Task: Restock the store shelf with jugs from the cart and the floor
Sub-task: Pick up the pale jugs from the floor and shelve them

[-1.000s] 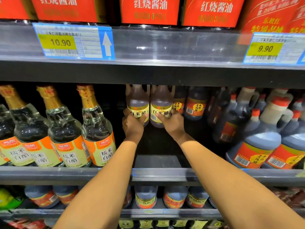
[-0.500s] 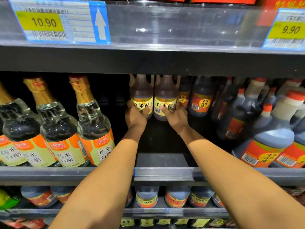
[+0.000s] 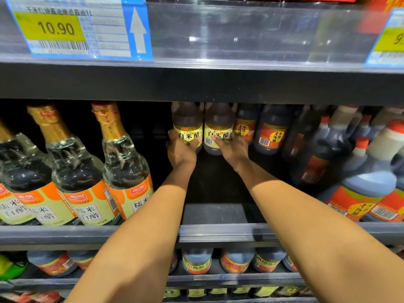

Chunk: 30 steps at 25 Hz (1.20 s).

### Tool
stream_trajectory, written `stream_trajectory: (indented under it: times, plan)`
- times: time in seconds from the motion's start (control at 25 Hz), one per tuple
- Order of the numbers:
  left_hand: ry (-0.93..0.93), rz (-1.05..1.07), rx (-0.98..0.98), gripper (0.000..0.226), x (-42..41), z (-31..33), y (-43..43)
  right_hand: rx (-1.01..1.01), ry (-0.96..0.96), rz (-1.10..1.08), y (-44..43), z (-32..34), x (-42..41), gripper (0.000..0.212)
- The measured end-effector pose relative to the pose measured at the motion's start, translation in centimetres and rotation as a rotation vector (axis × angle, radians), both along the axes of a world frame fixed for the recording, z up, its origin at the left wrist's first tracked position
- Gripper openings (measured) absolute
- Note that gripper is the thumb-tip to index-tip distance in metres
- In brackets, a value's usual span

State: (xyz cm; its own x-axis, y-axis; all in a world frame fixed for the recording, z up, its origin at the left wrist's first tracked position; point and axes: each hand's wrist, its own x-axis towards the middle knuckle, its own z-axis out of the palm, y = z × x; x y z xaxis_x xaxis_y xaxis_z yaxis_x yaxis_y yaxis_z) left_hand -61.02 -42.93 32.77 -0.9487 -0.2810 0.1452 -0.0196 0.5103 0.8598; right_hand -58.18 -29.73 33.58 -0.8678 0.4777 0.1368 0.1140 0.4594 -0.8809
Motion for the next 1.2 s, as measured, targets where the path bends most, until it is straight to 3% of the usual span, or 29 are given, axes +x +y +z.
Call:
stream_trajectory:
  times: [0.32, 0.48, 0.6, 0.76, 0.92, 1.08, 1.2]
  plan:
    - [-0.044, -0.023, -0.053, 0.08, -0.6, -0.4, -0.3, -0.029, 0.001, -0.099, -1.2, 0.0, 0.1, 0.062]
    - [-0.147, -0.031, -0.106, 0.085, 1.0, -0.6, -0.2, 0.119, -0.029, -0.045, -1.5, -0.5, 2.4, 0.057]
    - [-0.179, -0.075, -0.264, 0.081, 3.3, -0.1, 0.3, 0.132, -0.082, 0.029, -1.4, 0.0, 4.3, 0.054]
    - [-0.225, -0.146, -0.522, 0.076, 7.3, 0.8, 0.9, 0.438, -0.219, 0.148, -1.8, 0.7, 7.0, 0.054]
    - [-0.258, -0.198, -0.674, 0.051, 13.3, 3.3, -0.1, 0.663, -0.334, 0.294, -2.6, 3.0, 11.0, 0.059]
    - [-0.064, -0.145, -0.865, 0.058, 22.3, 5.1, -3.1, 0.821, -0.134, 0.535, -3.8, 4.4, 17.3, 0.055]
    - [-0.068, -0.06, -0.963, 0.065, 28.5, 5.1, -7.4, 0.898, 0.005, 0.723, -6.4, 5.5, 22.2, 0.061]
